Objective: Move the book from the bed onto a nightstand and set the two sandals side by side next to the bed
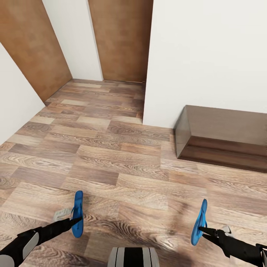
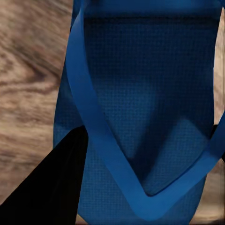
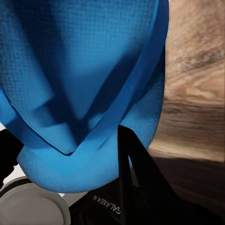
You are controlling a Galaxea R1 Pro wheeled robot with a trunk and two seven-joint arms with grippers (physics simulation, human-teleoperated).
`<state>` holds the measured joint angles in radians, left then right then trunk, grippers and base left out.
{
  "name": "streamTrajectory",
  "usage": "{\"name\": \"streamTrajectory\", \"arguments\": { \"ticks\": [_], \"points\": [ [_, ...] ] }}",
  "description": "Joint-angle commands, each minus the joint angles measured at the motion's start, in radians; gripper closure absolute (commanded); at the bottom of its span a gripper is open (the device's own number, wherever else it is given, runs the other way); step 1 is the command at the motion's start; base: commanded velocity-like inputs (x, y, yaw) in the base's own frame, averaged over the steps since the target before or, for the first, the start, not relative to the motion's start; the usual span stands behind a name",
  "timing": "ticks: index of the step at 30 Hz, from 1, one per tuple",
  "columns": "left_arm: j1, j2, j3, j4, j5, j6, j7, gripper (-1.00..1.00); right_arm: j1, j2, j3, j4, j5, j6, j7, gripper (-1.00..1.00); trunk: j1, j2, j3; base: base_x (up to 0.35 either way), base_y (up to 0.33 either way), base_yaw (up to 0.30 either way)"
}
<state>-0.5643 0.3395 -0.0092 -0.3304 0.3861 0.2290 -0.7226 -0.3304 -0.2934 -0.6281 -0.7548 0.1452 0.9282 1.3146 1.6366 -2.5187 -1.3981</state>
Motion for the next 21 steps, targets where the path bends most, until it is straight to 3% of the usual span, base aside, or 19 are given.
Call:
{"name": "streamTrajectory", "arguments": {
  "ticks": [1,8,13,21],
  "points": [
    [0.000,-0.002,-0.001,0.004,0.008,0.008,-0.004,1.00,-0.001,0.001,-0.004,0.000,0.011,0.008,0.009,1.00,-0.001,0.000,0.003,0.000,0.000,0.000],
    [0.000,-0.004,-0.002,0.008,0.007,0.002,-0.007,1.00,-0.001,0.001,-0.002,-0.006,0.011,0.008,0.011,1.00,-0.004,0.002,0.030,0.000,0.000,0.000],
    [0.000,-0.009,-0.002,0.009,0.008,0.001,-0.007,1.00,-0.001,0.006,0.001,-0.111,0.013,0.008,0.010,1.00,-0.006,0.003,0.050,0.000,0.000,0.000],
    [0.000,-0.020,-0.003,0.009,0.007,0.001,-0.003,1.00,-0.001,0.007,0.002,-0.115,0.016,-0.010,0.002,1.00,-0.010,0.005,0.081,0.000,0.000,0.000]
  ]
}}
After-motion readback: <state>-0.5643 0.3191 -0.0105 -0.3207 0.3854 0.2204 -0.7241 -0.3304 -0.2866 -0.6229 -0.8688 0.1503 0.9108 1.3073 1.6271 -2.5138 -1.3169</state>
